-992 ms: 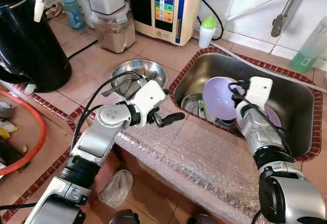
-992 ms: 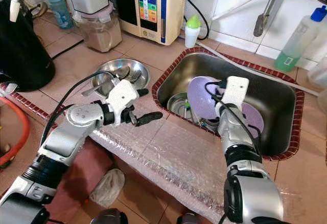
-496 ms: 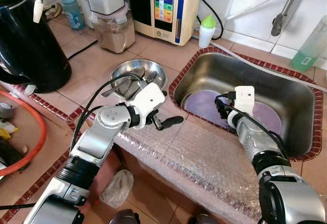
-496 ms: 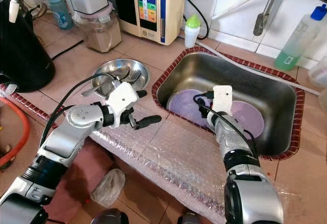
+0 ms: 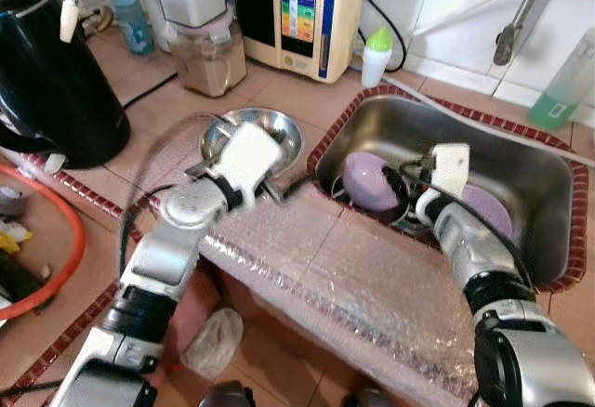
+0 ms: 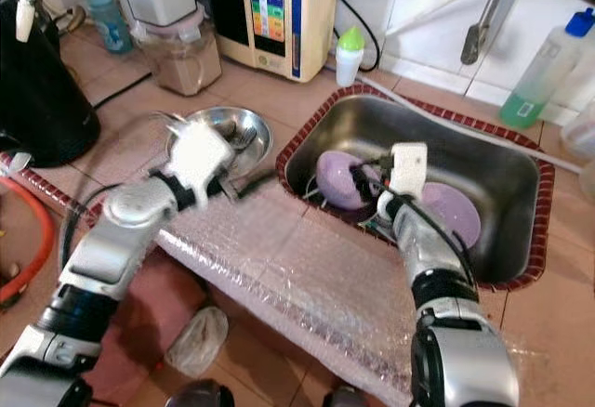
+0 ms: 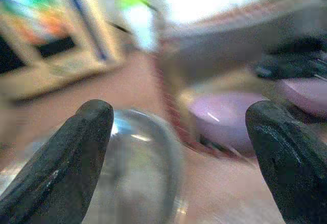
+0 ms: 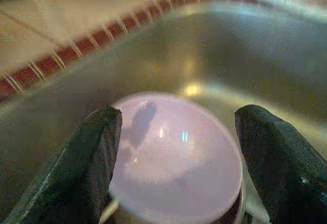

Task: Kitchen organization

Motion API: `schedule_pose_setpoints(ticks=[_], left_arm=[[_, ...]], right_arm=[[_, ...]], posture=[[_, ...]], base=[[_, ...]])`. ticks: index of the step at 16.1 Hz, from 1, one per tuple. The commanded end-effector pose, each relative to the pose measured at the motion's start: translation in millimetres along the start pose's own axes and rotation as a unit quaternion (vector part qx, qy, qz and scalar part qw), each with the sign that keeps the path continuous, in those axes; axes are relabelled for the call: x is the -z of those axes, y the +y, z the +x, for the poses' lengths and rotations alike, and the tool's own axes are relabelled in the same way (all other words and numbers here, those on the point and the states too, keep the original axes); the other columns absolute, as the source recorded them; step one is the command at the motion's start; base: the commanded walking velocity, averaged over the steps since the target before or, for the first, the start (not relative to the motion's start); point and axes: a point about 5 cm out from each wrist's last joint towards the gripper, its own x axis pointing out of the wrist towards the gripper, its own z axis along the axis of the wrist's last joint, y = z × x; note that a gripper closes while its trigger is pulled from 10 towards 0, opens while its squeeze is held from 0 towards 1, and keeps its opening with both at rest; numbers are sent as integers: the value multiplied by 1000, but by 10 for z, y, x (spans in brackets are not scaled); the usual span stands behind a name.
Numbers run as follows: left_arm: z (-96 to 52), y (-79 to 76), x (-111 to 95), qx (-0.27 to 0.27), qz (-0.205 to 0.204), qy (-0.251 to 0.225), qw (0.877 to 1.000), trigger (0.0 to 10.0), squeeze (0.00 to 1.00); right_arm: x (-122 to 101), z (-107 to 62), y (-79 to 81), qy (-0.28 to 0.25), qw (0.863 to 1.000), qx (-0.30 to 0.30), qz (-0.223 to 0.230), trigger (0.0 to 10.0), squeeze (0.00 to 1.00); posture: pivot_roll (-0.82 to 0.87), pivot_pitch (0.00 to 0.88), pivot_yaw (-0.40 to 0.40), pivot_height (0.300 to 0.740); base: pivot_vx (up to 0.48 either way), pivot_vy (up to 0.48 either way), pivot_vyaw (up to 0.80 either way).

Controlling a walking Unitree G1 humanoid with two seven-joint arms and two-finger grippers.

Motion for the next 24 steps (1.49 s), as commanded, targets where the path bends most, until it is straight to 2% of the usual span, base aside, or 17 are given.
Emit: schedule_pose_setpoints(ticks=[1,3,5,6,7,9,10,13,15,16,17,18,19,20,24], left_arm=[[-64,66,-19,-35,7,-13,999,10000,1000],[-223,39,5,-93,7,-41,995,10000,1000],[-334,-21,12,-128,2,-61,990,10000,1000],[-384,-48,7,-143,6,-71,987,10000,1000],[-463,-85,23,-168,5,-78,983,10000,1000],[-543,-90,99,-205,1,-67,977,10000,0],[-587,-100,188,-225,-6,-52,973,10000,0],[-580,-158,389,-242,-39,-22,969,10000,0],[-480,-251,474,-215,-42,-13,976,10000,0],[-463,-271,491,-211,-42,-10,977,10000,0],[-451,-294,516,-207,-44,-7,977,10000,0],[-438,-325,554,-203,-50,-2,978,7451,0],[-431,-338,580,-202,-52,2,978,3608,0],[-418,-345,613,-202,-56,7,978,0,0],[-381,-326,654,-206,-61,8,977,0,0]], right_arm=[[35,-31,0,0,1000,3,-12,10000,0],[56,-86,186,-32,997,-42,-59,10000,0],[22,-125,333,-73,995,-47,-56,10000,0],[27,-141,389,-72,994,-49,-65,10000,0],[97,-172,445,-49,996,-63,-28,10000,0],[118,-204,497,-55,996,-71,28,10000,0],[125,-212,503,-58,997,-51,13,10000,0],[46,-242,701,-69,994,-77,22,10000,0],[-2,-286,811,-80,991,-109,15,10000,0],[3,-291,817,-80,991,-111,7,10000,0],[16,-296,819,-74,991,-113,21,10000,0],[15,-301,798,-69,992,-103,28,10000,0],[1,-301,793,-71,992,-99,33,10000,0],[-20,-324,824,-70,989,-120,43,10000,0],[-46,-437,1002,-54,972,-224,41,10000,0]], posture=[[51,22,41,740],[44,27,21,740],[49,27,7,740],[49,27,7,740],[52,24,-5,740],[52,24,-5,740],[52,24,-5,740],[45,31,-26,740],[34,35,-27,740],[31,35,-27,740],[28,34,-27,740],[23,34,-24,740],[22,34,-22,740],[20,33,-21,740],[16,30,-16,740]], base=[[0,0,0],[0,0,0],[0,0,0],[0,0,0],[0,0,0],[0,0,0],[0,0,0],[0,0,0],[0,0,0],[0,0,0],[0,0,0],[0,0,0],[0,0,0],[0,0,0],[0,0,0]])
